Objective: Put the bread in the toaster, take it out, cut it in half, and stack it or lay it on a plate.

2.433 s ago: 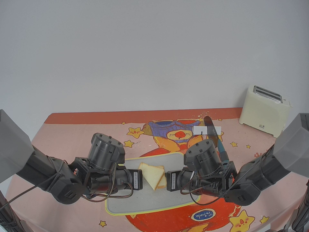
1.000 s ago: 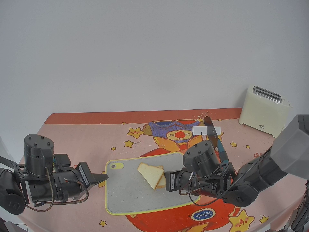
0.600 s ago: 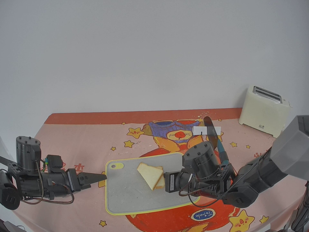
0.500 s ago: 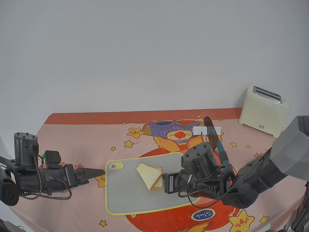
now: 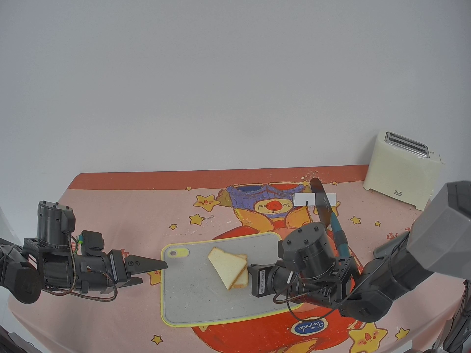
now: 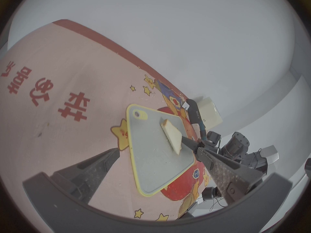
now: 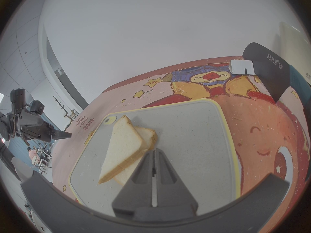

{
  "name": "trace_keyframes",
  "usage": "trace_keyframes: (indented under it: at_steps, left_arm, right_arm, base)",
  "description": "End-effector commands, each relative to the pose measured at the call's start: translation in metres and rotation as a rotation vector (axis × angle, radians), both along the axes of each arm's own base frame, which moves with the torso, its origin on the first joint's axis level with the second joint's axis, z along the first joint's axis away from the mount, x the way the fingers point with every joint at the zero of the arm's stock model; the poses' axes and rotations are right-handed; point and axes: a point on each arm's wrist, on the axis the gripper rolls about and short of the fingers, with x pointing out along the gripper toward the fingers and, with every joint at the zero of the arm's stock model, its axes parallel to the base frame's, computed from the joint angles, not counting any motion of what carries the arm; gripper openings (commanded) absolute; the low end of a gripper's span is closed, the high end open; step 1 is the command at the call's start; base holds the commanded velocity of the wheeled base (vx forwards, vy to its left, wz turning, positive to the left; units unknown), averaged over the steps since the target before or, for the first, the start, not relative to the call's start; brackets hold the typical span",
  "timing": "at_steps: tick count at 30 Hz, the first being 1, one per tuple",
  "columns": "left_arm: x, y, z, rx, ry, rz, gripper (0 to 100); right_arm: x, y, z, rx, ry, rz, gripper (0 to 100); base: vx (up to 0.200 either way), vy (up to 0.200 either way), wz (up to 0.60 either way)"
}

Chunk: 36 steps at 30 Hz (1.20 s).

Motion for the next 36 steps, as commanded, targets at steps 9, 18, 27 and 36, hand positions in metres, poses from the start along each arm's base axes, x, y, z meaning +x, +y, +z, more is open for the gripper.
trace_keyframes:
  at_steps: [9, 18, 27, 36]
  left_arm:
    - [0.002, -0.002, -0.007, 0.006, 0.033, -0.006, 100]
    - [0.005, -0.009, -0.01, 0.012, 0.045, -0.027, 100]
    - [0.009, -0.013, -0.006, -0.024, 0.061, -0.023, 100]
    - [0.012, -0.021, -0.002, -0.075, 0.097, -0.016, 100]
  right_arm:
    - [0.003, 0.014, 0.0, 0.018, -0.041, 0.015, 0]
    - [0.006, 0.018, 0.002, 0.004, -0.07, -0.001, 0]
    - [0.0, 0.022, -0.004, -0.018, -0.068, 0.03, 0]
    - [-0.002, 0.023, -0.004, -0.021, -0.068, 0.038, 0]
  base:
    - [0.0, 0.0, 0.0]
    - [0.0, 0.0, 0.0]
    - [0.0, 0.0, 0.0]
    - [0.0, 0.0, 0.0]
